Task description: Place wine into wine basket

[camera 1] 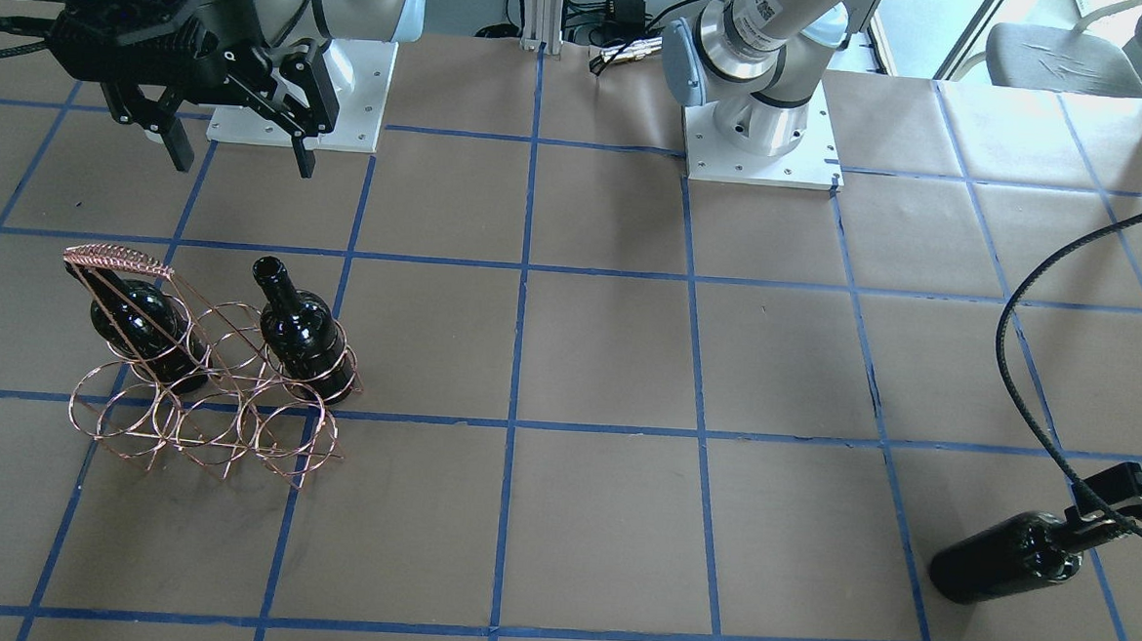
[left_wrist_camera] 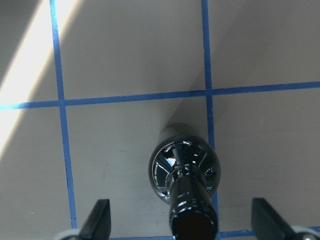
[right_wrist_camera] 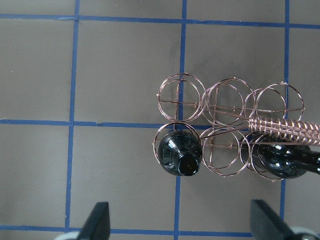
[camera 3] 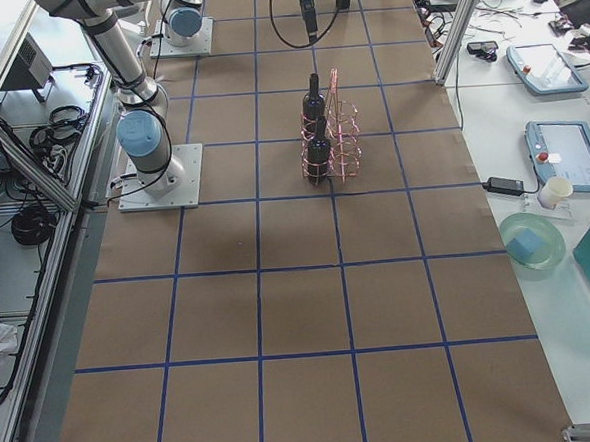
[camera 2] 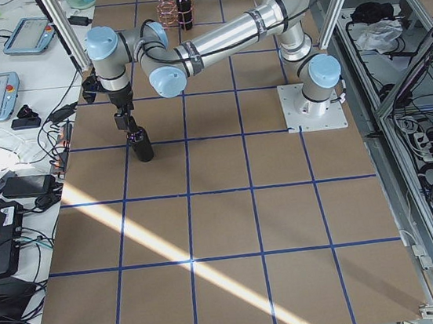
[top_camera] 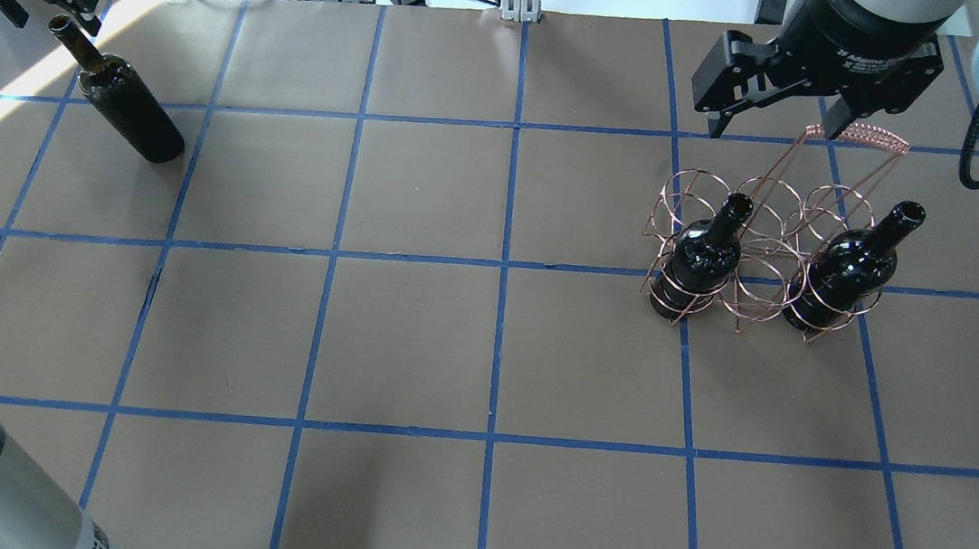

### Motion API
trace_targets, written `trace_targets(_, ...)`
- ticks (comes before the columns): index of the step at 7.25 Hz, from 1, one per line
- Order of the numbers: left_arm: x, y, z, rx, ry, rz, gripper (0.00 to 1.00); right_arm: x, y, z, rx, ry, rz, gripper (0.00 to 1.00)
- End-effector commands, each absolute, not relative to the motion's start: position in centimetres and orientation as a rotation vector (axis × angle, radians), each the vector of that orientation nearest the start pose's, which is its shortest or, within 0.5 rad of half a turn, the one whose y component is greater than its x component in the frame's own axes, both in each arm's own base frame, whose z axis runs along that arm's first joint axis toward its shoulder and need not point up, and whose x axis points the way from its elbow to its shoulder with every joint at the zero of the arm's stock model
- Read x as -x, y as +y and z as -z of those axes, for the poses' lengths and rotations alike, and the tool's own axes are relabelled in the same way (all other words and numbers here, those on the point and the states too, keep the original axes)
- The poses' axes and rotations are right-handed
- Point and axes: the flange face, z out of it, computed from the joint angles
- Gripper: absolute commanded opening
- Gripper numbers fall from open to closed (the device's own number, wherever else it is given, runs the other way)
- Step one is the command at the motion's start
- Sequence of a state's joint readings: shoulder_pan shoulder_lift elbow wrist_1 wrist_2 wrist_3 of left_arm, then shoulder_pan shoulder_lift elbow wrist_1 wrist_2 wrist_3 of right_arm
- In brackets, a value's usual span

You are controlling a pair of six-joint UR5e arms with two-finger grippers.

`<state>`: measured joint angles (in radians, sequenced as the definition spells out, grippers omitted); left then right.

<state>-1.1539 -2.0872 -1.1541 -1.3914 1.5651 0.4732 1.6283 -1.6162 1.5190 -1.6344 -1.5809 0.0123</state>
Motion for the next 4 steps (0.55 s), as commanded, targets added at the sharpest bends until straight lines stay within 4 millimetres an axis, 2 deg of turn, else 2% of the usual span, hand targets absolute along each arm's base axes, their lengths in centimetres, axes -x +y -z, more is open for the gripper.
trace_targets(1,-16.48,-70.45,-39.38,-0.082,3.122,0.110,0.76,-16.10,-47.91,-53.98,0.071,3.130,0.246,1.00)
trace_targets(3,-16.30,-70.39,-39.51,-0.049,3.126,0.112,0.25,-15.89,-47.94,-53.98,0.068,3.144,0.247,1.00)
trace_targets(4,-16.24,-70.24,-40.06,-0.037,3.123,0.125,0.04,-16.08,-47.84,-54.03,0.071,3.132,0.246,1.00)
